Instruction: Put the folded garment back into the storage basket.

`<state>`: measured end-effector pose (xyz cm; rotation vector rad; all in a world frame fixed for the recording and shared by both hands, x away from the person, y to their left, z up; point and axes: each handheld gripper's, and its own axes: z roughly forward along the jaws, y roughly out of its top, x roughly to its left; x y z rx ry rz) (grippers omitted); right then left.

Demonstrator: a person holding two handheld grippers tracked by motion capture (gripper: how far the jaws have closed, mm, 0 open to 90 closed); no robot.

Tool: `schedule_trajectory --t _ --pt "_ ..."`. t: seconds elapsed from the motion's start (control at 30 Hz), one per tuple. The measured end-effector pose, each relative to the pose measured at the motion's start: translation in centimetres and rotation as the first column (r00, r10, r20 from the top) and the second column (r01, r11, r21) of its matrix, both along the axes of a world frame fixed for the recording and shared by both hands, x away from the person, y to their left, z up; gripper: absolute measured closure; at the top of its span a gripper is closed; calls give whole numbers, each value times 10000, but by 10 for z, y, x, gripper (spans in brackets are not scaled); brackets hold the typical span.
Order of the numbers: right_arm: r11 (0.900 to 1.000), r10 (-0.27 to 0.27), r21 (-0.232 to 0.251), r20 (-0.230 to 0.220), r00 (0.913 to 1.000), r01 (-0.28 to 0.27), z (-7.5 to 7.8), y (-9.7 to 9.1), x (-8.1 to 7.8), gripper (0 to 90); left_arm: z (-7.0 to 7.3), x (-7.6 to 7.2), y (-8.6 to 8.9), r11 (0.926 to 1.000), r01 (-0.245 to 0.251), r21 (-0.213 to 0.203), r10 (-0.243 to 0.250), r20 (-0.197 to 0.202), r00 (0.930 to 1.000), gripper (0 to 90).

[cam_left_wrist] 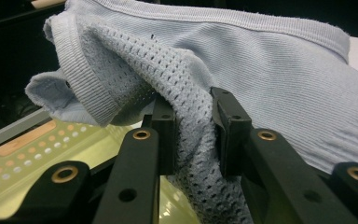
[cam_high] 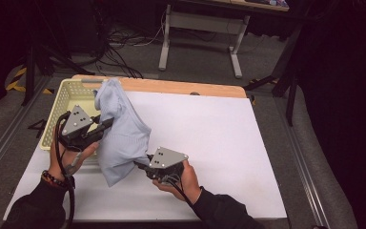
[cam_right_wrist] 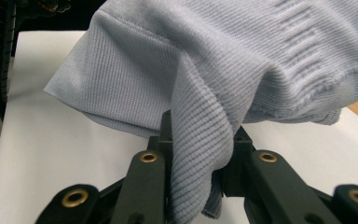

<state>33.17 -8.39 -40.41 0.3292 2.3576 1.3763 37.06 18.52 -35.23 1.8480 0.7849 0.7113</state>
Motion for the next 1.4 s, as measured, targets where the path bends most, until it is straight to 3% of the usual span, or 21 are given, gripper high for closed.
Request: schedule_trajectory --t 0.17,0.3,0.47,0.63,0.9,1.4 --pt "9999 -42 116 31 10000 41 5 6 8 744 5 8 6 9997 -193 171 194 -41 9998 735" --pt "9994 -130 304 -109 9999 133 6 15 17 744 8 13 13 9996 -285 21 286 -164 9995 735" --pt "9995 -132 292 13 9999 131 8 24 23 744 12 22 17 9981 -482 393 491 -205 9986 735" --pt "9995 -198 242 52 9998 197 8 31 30 744 11 31 23 9970 -655 405 669 -339 9972 735" --pt "9994 -271 205 -122 9996 274 6 39 40 744 7 42 27 9936 -889 698 931 -592 9939 735" --pt "9988 -204 438 -702 9973 235 12 63 59 743 20 57 41 9828 -1348 1262 1446 -718 9869 734"
